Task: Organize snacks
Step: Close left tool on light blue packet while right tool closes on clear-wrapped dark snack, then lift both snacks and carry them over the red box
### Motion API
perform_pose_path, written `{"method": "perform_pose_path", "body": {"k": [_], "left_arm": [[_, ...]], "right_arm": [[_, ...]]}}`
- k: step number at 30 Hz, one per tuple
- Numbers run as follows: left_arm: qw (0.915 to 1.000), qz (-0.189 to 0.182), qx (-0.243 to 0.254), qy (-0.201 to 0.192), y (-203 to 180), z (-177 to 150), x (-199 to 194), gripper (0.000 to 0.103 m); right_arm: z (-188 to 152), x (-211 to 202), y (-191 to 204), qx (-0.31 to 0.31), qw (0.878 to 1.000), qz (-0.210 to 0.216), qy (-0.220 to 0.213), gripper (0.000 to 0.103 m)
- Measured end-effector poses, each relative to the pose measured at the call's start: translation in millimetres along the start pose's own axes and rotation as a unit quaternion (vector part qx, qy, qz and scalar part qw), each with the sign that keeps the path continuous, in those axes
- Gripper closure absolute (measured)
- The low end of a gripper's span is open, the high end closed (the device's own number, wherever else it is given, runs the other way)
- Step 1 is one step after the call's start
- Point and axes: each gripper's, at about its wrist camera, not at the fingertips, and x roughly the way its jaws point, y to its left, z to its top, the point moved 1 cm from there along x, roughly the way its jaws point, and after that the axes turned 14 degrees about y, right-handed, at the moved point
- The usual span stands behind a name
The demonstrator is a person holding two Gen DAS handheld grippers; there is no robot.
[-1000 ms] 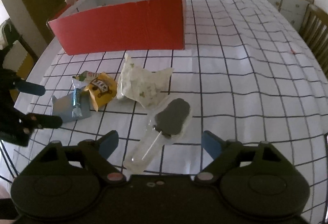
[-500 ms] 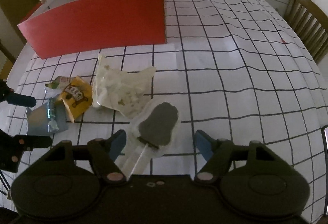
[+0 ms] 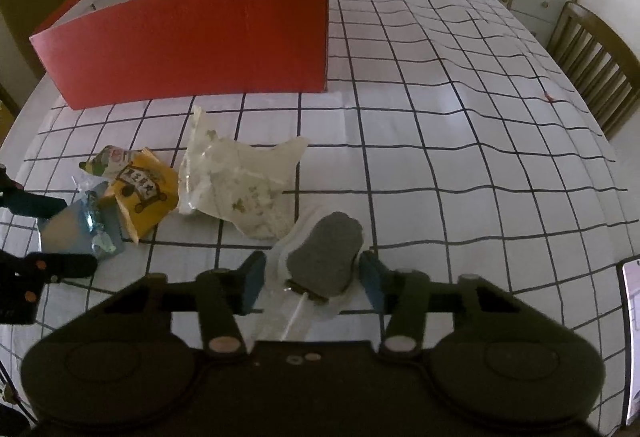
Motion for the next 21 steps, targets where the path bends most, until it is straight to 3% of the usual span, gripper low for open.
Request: {"method": "perform_pose_path", "body": {"k": [6,15,21], "left_arm": [[0.9996,-0.005,-0.029,0.003,-5,-4,-3,0.056],[0.9886,-0.066,-0.131,0.034,5,-13,-11,0.056],[0.9860,-0.063,-0.152,0.025,-4,-8,-27,0.056]], "right_arm": [[-8,-4,-3,-0.005,1.000,0.008,-0.007,0.058],[-17,-14,-11,-0.005,0.999,0.042,-0.009,0.058],[-21,-25,-14,-0.020,0.998,0.063,-0.017,0.058]]}}
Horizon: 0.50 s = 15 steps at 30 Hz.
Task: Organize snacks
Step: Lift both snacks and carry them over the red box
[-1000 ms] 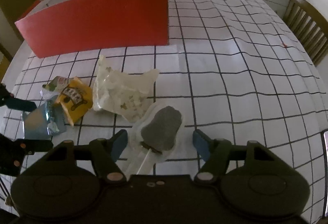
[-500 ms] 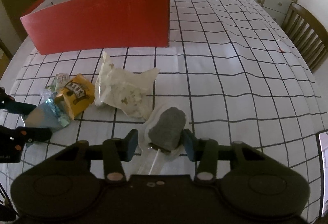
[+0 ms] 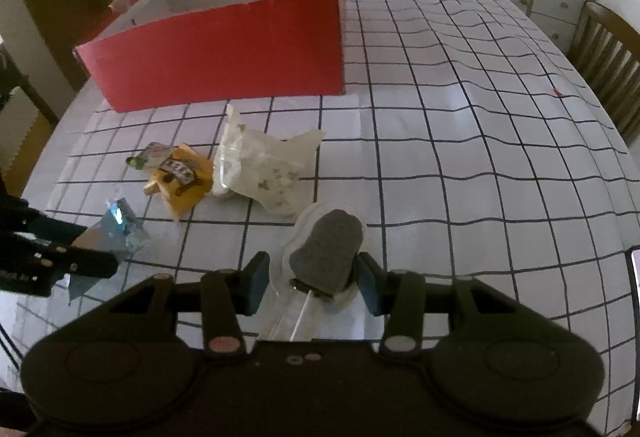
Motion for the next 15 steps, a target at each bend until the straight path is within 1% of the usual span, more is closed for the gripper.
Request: {"method": "perform_pose_path", "body": {"k": [2,3,5,6,8,11,13,15], "left_arm": [[1.0000,0.004,-0.001,-0.004,-7,2,-5,0.056],[0.9999,0.011,-0.009,0.006,-9,4,-4,0.056],[0.9988,0.006,-0.028,0.039,-9,9,4,0.056],[0.9979,0.011,-0.037,0.052,-9,9,8,0.056],[0.9969,0.017,-0.043,0.063,-12,7,12,0.056],[0.9964,0.021,-0.043,0.070,-16,3,10,0.056],[0.9966,0.029,-0.040,0.066,-20,0,7,0.056],[0.9970,0.029,-0.044,0.057,-23,0,3,0.056]], "right_arm": [[-2,-5,0,-0.005,1.000,0.006,-0.005,0.058],[-2,-7,-1,-0.007,1.000,0.010,-0.005,0.058],[-3,-8,-3,-0.008,1.000,0.014,-0.003,0.058],[-4,-8,-4,-0.007,1.000,0.016,0.000,0.058],[-8,-8,-7,-0.008,1.000,0.024,0.001,0.058],[-14,-10,-9,-0.009,0.999,0.036,0.002,0.058],[-17,-11,-11,-0.007,0.999,0.044,0.001,0.058],[-20,-11,-14,-0.004,0.999,0.052,0.000,0.058]]}}
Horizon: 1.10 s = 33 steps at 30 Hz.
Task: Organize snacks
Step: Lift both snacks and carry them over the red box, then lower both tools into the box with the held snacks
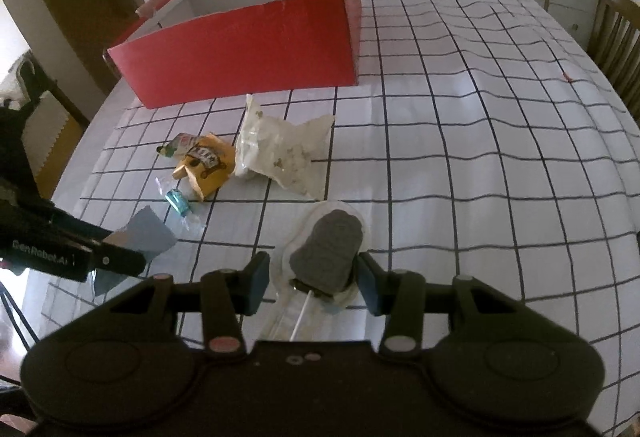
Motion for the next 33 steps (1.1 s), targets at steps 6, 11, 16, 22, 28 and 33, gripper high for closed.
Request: {"method": "perform_pose_path", "body": {"k": [6,11,16,22,28,33], "left_arm": [[0.9991,0.002,-0.012,-0.042,-9,2,-20,0.056],[0.9968,-0.001,-0.022,-0.077,-18,6,-39,0.056],[0.9933,0.002,-0.036,-0.110,-19,10,-57,0.056],[0.9870,0.005,-0.059,-0.150,-11,16,-81,0.056],[0.9816,0.019,-0.063,-0.180,2,32,-109,0.056],[0.9778,0.028,-0.059,-0.199,14,55,-125,0.056]], "right_arm": [[2,-12,-4,-0.006,1.000,0.009,-0.016,0.058],[10,-26,-10,-0.008,0.999,0.012,-0.036,0.058],[20,-40,-10,-0.022,0.998,0.014,-0.056,0.058],[42,-51,-9,-0.036,0.996,0.012,-0.080,0.058],[76,-68,1,-0.049,0.992,0.015,-0.112,0.058],[107,-72,9,-0.062,0.990,0.007,-0.124,0.058]]}}
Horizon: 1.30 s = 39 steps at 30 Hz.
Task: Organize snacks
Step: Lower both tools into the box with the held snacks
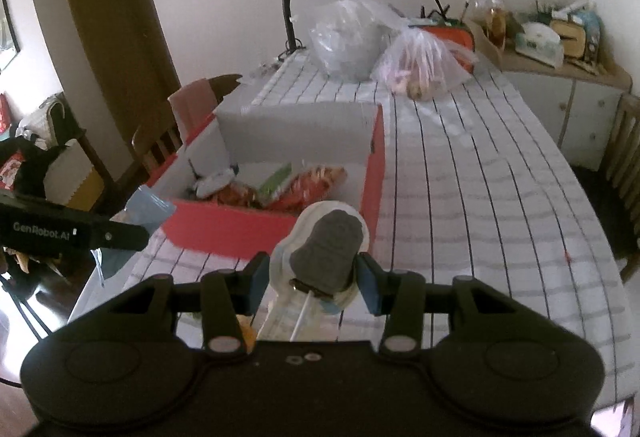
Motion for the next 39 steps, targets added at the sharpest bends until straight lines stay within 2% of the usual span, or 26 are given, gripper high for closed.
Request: {"method": "perform_pose_path", "body": {"k": [9,18,27,39], "left_arm": [[0.9994,0.025,0.021,-0.015,17,58,13,0.056],[0.9983,0.053,0.024,-0.002,41,105,47,0.056],[0.9972,0.056,0.035,0.034,58,128,92,0.056],[0.9950,0.049,0.055,0.067,62,130,129,0.055]], "right_arm": [[64,30,11,-0.020,1.000,-0.020,-0.002,0.058],[109,78,20,-0.026,0.998,-0.055,0.018,0.058],[126,130,21,-0.023,0.997,-0.059,0.049,0.058],[125,168,30,-0.041,0.994,-0.055,0.087,0.057]]}}
